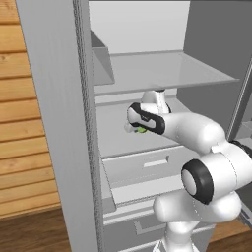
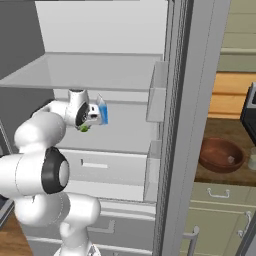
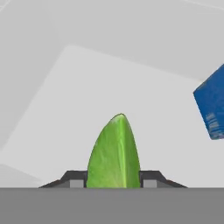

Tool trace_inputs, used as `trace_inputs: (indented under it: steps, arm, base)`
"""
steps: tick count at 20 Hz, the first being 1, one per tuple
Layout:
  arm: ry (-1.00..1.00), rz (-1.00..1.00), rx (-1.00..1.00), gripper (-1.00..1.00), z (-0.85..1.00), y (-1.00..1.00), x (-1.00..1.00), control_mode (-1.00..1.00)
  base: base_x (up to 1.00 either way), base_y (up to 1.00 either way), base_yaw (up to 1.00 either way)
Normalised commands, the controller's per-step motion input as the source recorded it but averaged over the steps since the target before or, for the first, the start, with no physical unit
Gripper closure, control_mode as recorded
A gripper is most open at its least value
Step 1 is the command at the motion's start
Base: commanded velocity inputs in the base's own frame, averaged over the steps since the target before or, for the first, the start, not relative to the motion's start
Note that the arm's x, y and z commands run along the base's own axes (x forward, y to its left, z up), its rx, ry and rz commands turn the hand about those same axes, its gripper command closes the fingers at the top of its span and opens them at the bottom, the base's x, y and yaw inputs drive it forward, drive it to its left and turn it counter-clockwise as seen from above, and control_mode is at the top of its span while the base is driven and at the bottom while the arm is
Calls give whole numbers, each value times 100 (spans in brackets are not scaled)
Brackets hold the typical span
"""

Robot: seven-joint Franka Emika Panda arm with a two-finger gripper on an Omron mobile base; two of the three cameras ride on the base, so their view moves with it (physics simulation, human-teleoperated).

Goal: Grab a lemon wedge from the fridge and one ice cube from the ice bowl, and put them in the glass of lemonade.

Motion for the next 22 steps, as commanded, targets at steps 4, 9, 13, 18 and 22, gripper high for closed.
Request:
trace_inputs:
  steps: [4, 9, 13, 18, 22]
  arm:
    - [-12, -2, 7, 100, 11, -14, -100, -100]
    - [-4, -2, 9, 100, 12, -20, -100, -100]
    - [-3, -3, 6, 100, 81, -50, -100, -100]
    - [11, 5, -19, 100, 100, 1, -79, -100]
    - [16, 21, -28, 100, 92, 50, -17, -100]
  base:
    - [0, 0, 0]
    - [0, 0, 0]
    - [0, 0, 0]
    - [0, 0, 0]
    - [0, 0, 0]
